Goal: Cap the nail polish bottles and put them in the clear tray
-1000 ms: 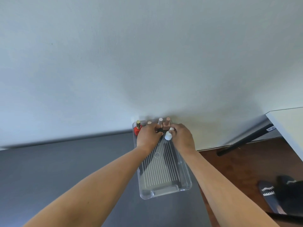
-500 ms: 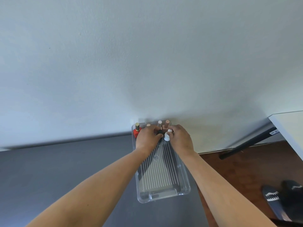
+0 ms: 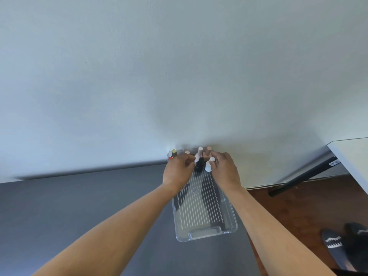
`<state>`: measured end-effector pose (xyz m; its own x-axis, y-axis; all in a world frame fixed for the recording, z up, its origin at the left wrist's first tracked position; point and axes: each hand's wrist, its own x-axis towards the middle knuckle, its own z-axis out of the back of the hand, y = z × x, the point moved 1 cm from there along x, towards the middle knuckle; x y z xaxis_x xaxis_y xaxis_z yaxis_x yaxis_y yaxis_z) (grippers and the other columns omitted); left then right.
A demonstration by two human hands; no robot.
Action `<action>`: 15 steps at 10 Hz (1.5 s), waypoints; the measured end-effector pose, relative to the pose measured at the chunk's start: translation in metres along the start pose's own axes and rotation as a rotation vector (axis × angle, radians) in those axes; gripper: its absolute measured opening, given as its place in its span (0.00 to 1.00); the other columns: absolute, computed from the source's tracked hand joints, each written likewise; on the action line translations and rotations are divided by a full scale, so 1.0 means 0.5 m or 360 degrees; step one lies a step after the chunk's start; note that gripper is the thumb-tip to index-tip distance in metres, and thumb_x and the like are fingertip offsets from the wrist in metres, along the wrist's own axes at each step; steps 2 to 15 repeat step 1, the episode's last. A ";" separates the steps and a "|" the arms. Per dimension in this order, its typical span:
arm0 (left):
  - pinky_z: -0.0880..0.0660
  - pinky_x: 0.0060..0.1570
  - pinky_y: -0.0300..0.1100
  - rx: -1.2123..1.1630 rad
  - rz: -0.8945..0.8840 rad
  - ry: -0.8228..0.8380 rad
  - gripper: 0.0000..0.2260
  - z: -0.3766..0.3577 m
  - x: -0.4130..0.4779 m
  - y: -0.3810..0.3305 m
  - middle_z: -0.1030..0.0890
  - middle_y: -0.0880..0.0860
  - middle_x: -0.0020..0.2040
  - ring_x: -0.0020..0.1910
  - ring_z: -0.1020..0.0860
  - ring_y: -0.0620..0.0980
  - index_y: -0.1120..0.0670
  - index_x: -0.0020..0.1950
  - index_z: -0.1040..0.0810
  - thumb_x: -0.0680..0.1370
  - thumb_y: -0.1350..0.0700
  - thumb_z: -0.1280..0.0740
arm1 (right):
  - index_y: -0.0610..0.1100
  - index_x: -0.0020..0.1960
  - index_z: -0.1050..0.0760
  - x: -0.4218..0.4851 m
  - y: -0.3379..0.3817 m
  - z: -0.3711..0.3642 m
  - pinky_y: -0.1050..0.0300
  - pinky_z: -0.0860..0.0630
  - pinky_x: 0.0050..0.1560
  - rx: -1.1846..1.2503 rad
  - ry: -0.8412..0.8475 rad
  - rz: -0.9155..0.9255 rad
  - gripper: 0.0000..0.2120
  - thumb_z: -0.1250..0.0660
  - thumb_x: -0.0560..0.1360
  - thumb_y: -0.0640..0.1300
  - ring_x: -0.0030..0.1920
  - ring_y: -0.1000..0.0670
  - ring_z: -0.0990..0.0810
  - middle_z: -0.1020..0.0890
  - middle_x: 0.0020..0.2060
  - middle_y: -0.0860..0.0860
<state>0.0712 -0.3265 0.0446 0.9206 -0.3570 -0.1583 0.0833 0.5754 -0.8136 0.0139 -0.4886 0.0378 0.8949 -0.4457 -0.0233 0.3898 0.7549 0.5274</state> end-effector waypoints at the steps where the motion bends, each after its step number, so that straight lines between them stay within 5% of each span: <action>1: 0.20 0.50 0.44 -0.0061 0.0009 -0.0084 0.07 0.034 -0.017 0.018 0.17 0.40 0.45 0.46 0.19 0.40 0.44 0.52 0.18 0.77 0.53 0.33 | 0.46 0.64 0.25 -0.019 0.016 0.006 0.54 0.27 0.49 0.0088 -0.0190 -0.0022 0.14 0.39 0.79 0.40 0.60 0.45 0.26 0.25 0.58 0.45; 15: 0.20 0.50 0.44 -0.0061 0.0009 -0.0084 0.07 0.034 -0.017 0.018 0.17 0.40 0.45 0.46 0.19 0.40 0.44 0.52 0.18 0.77 0.53 0.33 | 0.46 0.64 0.25 -0.019 0.016 0.006 0.54 0.27 0.49 0.0088 -0.0190 -0.0022 0.14 0.39 0.79 0.40 0.60 0.45 0.26 0.25 0.58 0.45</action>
